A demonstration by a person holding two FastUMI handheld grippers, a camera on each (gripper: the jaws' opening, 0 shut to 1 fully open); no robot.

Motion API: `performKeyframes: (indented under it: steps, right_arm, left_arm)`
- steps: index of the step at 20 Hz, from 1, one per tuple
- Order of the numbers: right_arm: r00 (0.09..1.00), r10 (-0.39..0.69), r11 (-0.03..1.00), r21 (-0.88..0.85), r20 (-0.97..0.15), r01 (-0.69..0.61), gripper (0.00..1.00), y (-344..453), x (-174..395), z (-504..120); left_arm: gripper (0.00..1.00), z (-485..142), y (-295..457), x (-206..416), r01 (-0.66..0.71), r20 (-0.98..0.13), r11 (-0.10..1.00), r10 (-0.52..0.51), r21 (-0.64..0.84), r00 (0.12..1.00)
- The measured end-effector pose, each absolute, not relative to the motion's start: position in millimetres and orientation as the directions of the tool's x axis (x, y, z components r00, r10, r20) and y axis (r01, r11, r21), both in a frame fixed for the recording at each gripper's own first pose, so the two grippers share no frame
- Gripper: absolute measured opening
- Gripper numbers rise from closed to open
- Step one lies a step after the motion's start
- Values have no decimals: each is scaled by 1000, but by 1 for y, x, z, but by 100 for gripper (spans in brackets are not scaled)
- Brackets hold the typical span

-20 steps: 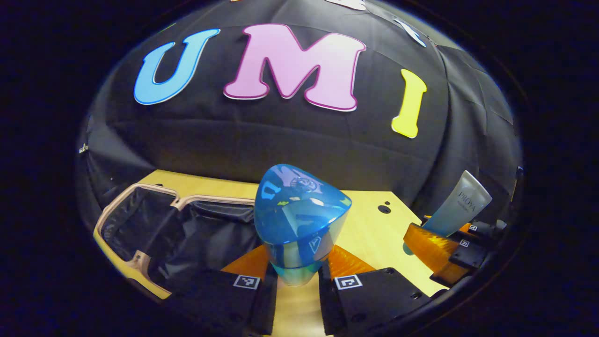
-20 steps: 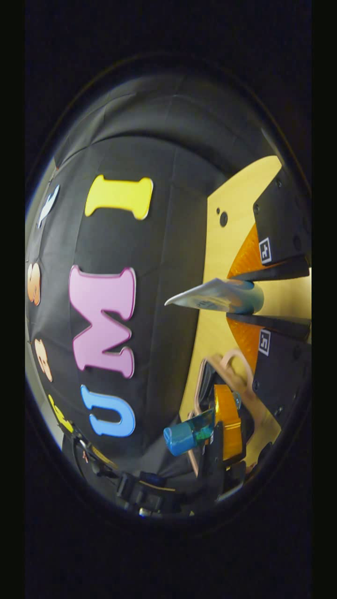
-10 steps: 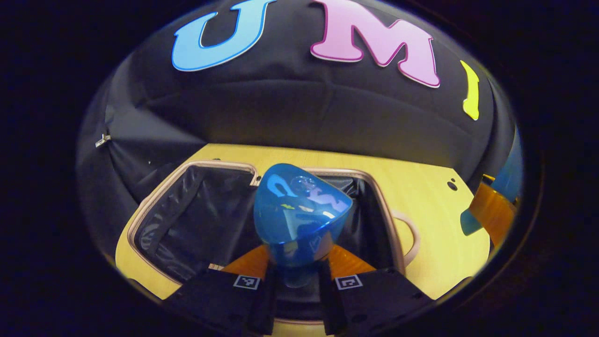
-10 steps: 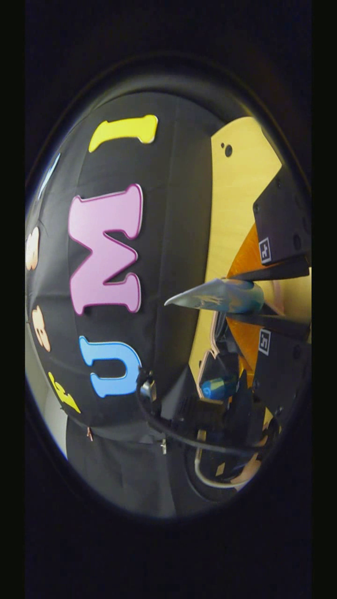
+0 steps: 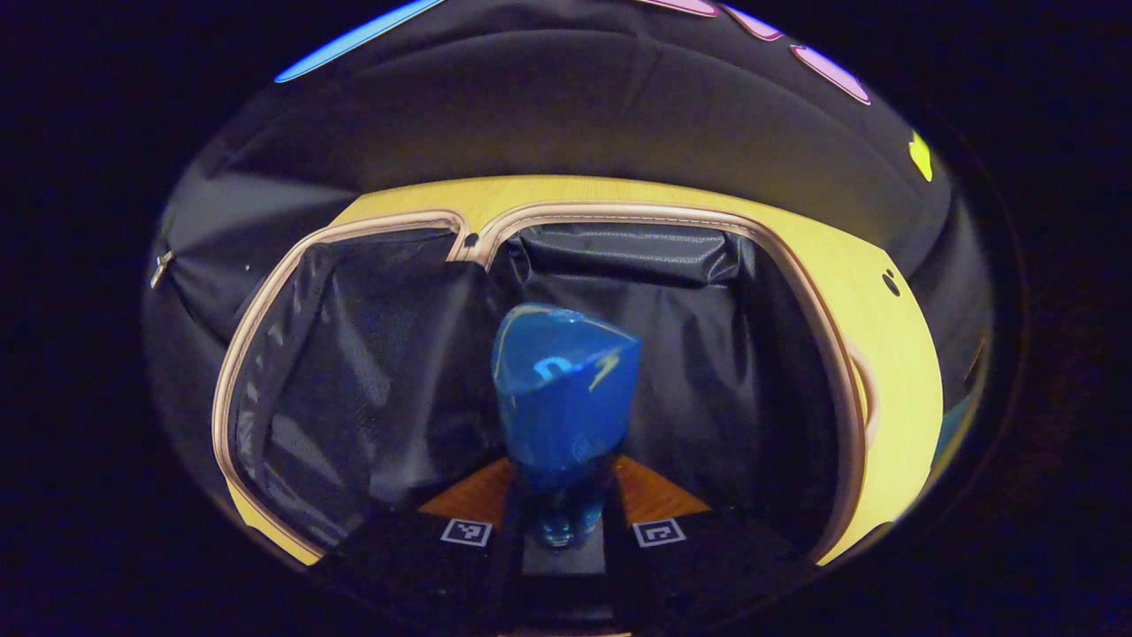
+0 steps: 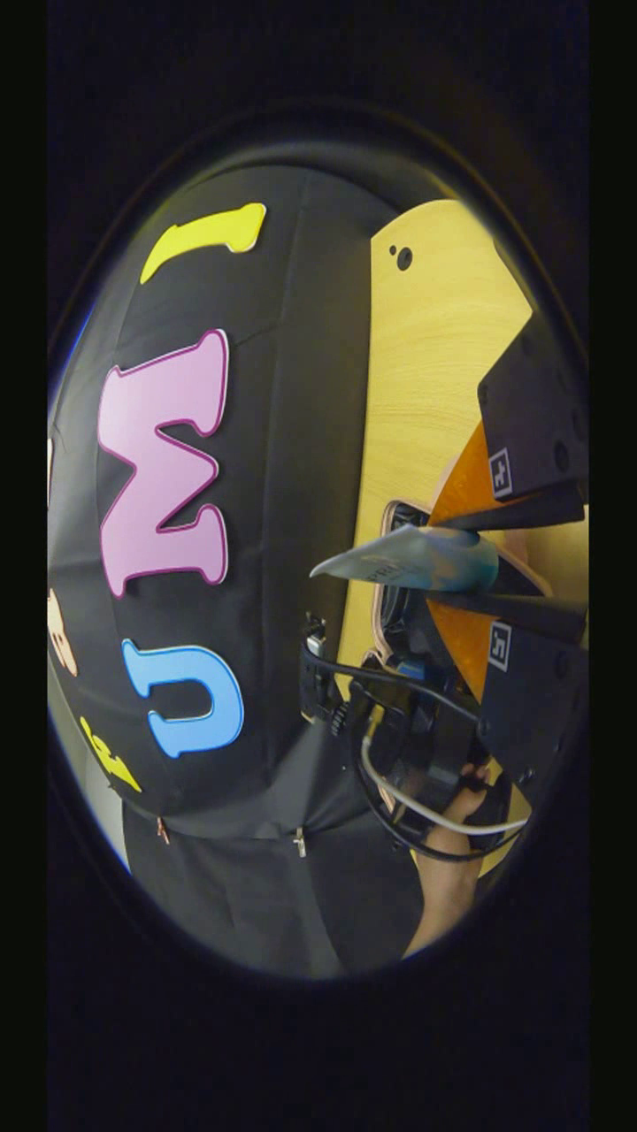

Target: First open the suitcase, pack the skin care products into it, and then close the suitcase.

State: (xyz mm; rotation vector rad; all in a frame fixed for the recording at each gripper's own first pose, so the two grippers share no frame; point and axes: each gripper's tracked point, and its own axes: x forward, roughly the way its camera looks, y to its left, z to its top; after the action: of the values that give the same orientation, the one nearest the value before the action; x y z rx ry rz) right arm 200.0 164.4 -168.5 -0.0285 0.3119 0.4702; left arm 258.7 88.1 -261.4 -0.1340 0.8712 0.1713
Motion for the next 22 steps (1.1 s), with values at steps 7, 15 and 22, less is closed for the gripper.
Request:
performKeyframes:
  steps: [7,15,22]
  right_arm:
    - [795,414,909,166,-443,-381,35,171,209,-209]
    - [724,379,924,191,-577,-331,35,207,218,-249]
    - [605,280,951,131,-746,-278,35,237,220,-306]
  left_arm:
    - [47,-264,87,268,-194,-829,981,95,-17,551]
    - [70,-202,112,235,-295,-683,945,123,-141,720]
    - [79,-113,177,169,-354,-434,931,284,-88,855]
